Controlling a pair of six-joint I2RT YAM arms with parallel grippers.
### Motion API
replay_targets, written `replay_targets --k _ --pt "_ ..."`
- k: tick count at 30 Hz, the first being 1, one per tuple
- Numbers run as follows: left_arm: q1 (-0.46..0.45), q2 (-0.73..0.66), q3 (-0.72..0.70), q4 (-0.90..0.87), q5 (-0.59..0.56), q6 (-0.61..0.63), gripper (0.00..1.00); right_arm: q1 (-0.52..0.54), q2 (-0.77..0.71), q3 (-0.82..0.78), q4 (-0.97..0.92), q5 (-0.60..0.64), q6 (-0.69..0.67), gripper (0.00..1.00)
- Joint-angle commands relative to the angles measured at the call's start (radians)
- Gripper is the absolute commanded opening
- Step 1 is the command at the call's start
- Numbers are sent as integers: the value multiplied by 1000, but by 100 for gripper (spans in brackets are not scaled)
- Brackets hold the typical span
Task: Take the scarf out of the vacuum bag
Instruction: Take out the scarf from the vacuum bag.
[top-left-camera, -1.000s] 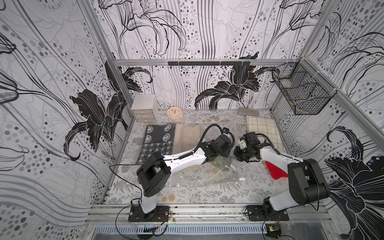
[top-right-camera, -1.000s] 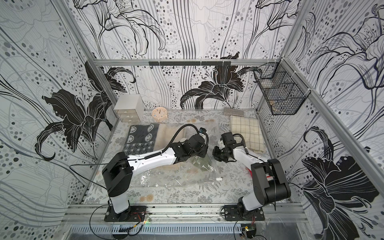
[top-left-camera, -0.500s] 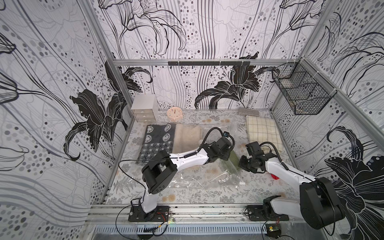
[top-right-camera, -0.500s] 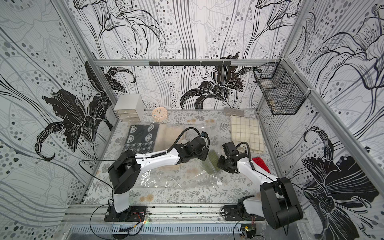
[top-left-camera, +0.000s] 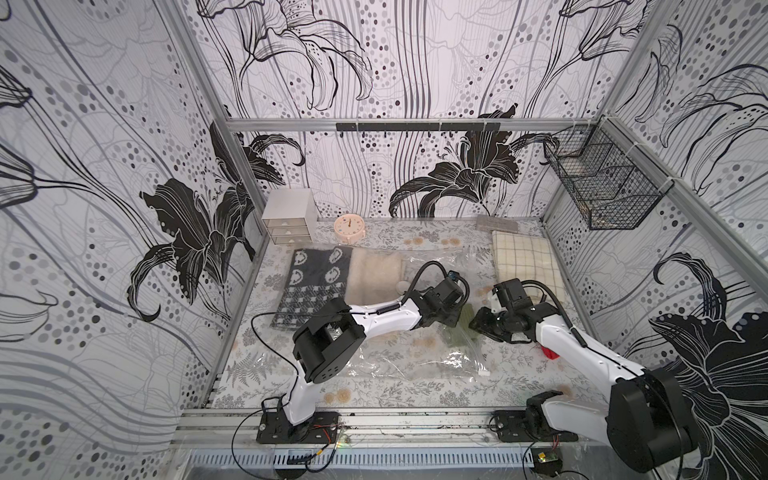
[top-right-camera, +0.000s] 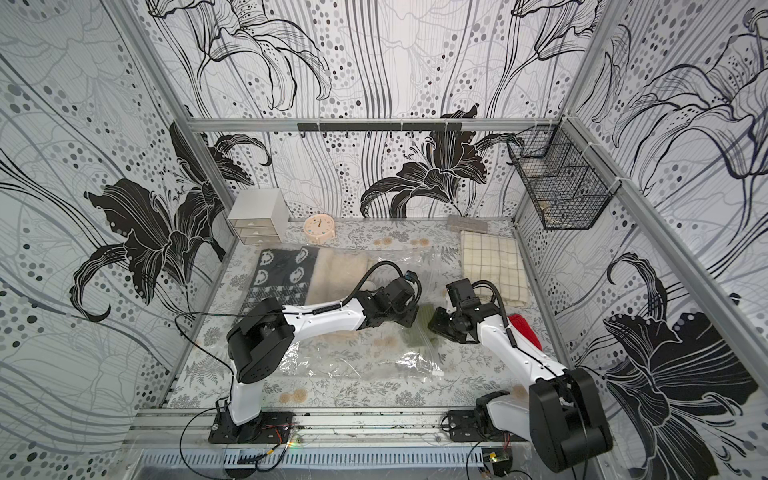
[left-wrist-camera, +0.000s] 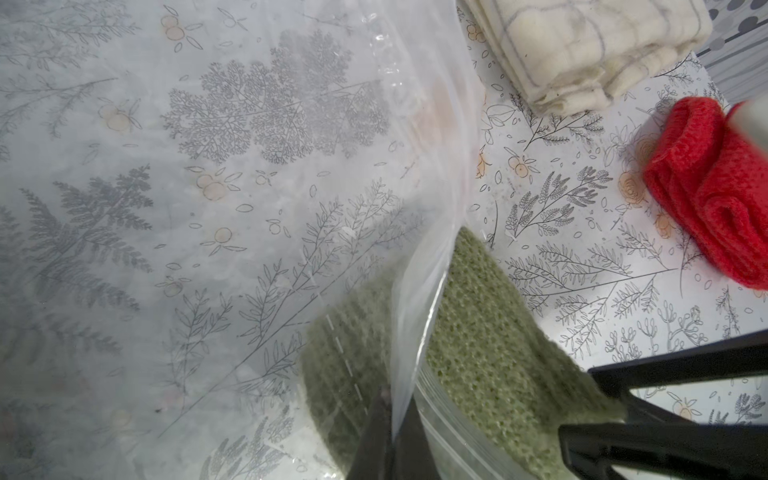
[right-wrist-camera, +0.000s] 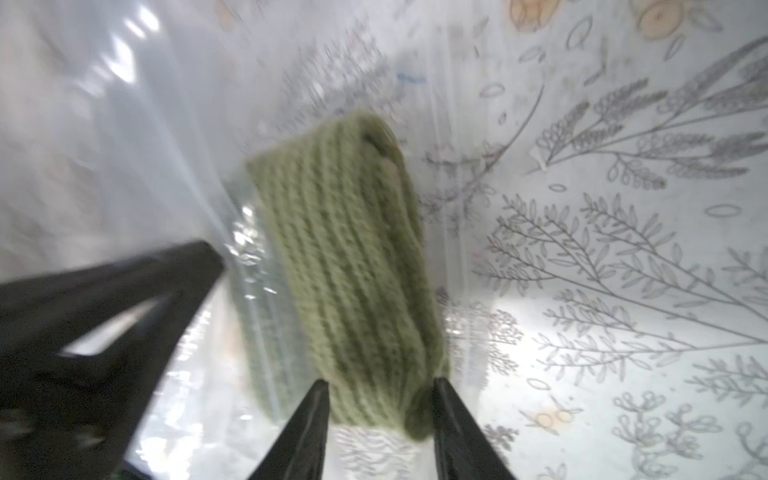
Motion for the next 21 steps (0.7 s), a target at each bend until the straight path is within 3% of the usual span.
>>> replay_targets --k 1,4,21 --pt "3 25 -19 13 25 -6 0 -20 6 27 -33 -56 -41 56" --pt "3 23 -25 13 24 -2 0 -30 42 25 8 -93 -44 60" --pt "6 26 -38 16 14 -2 0 -62 219 -4 148 -113 -77 61"
